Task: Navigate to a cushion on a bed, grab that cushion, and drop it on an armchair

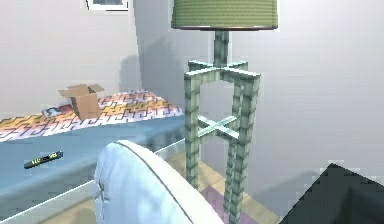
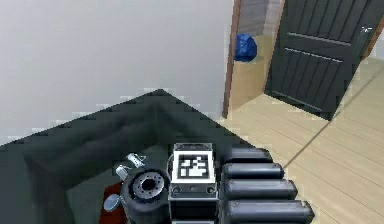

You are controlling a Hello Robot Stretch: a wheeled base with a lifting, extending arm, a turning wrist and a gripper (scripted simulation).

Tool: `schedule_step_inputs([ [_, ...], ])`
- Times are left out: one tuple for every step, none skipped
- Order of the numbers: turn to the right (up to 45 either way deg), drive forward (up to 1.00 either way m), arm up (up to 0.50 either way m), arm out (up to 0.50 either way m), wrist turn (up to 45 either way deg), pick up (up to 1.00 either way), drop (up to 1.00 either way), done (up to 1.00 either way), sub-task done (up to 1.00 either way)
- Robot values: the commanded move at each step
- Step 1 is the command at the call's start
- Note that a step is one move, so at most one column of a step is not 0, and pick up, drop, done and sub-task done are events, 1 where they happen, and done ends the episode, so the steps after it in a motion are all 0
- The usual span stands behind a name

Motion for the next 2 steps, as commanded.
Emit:
schedule_step_inputs([
  [45.0, 0.00, 0.00, 0.00, 0.0, 0.00, 0.00, 0.00, 0.00],
  [3.0, 0.00, 0.00, 0.00, 0.0, 0.00, 0.00, 0.00, 0.00],
])
